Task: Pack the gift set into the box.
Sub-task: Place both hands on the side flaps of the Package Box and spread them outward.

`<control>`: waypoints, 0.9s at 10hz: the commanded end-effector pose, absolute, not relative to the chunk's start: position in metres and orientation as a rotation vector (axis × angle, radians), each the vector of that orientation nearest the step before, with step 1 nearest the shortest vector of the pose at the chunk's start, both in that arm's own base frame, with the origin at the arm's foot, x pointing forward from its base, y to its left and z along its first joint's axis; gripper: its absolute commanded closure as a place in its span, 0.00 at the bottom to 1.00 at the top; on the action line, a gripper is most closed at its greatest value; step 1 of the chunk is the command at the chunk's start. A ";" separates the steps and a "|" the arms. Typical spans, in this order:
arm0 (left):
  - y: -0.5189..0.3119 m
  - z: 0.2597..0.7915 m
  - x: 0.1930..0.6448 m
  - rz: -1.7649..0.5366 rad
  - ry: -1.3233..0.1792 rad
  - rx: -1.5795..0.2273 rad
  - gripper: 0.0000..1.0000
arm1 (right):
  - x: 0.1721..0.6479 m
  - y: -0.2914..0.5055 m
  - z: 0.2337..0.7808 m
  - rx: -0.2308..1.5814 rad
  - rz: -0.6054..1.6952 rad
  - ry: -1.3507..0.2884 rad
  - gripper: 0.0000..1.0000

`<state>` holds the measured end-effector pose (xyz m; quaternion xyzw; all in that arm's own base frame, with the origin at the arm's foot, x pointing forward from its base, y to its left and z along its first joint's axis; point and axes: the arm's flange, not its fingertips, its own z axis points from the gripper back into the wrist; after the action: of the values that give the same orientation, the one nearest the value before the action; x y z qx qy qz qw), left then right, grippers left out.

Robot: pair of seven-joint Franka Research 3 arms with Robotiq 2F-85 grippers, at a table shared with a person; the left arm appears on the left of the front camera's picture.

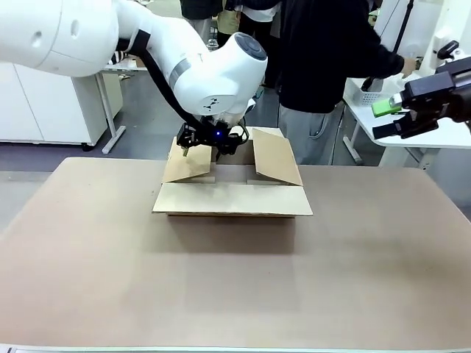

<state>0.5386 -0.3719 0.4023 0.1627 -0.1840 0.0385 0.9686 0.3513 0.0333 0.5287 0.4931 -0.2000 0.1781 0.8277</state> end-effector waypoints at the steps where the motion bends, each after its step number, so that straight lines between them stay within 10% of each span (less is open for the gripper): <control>1: -0.378 0.413 0.544 0.058 -0.381 0.368 0.00 | 0.353 0.035 0.528 1.063 0.400 -0.450 0.00; 9: -0.337 0.436 0.541 -0.033 -0.347 0.521 0.00 | 0.353 0.035 0.528 1.063 0.400 -0.450 0.00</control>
<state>0.5478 -0.3478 0.4293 0.2451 -0.1551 -0.0216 0.9568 0.3514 0.0331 0.5285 0.4931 -0.1999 0.1780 0.8278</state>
